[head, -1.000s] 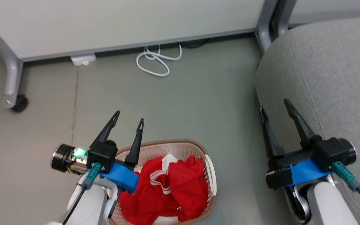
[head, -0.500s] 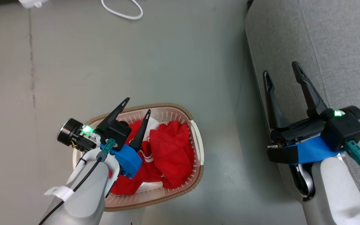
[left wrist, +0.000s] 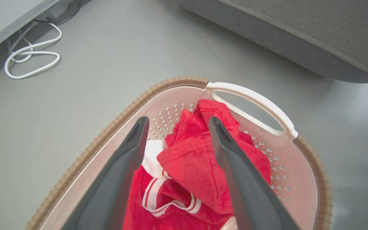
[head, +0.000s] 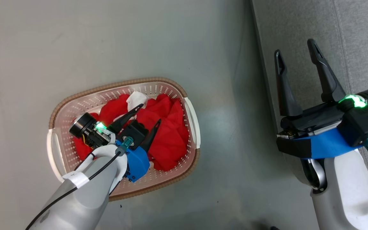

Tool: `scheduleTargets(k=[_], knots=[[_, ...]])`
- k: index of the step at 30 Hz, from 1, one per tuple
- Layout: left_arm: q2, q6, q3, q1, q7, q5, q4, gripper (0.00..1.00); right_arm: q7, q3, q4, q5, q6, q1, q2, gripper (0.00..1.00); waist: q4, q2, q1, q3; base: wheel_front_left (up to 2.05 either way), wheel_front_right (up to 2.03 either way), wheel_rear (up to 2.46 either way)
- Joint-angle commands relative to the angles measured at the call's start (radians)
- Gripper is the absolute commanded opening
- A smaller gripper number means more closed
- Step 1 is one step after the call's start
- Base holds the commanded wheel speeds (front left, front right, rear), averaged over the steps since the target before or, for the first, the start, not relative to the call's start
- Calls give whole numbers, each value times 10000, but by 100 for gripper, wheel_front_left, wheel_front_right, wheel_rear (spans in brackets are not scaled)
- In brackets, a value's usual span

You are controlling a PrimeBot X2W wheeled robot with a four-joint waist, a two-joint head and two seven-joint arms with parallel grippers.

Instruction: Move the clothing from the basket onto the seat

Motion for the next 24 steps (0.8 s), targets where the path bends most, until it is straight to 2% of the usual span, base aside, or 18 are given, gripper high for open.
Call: scheduleTargets(k=[1, 16, 24], knots=[[69, -8, -237, -302, -28, -161, 174, 100, -7, -41, -112, -74, 5, -230, -28, 100, -51, 0, -2, 364, 0, 0, 0], [-172, -10, -2719, -1891, 7, -2293, 2429, 100, -7, -124, -669, -169, 5, -429, -28, 100, -98, 0, -2, 1788, 0, 0, 0], [-254, -10, -4239, -2386, 196, -3687, 2666, 100, -7, -210, -881, -79, 5, -423, -28, 100, -66, 0, -2, 2150, 0, 0, 0]])
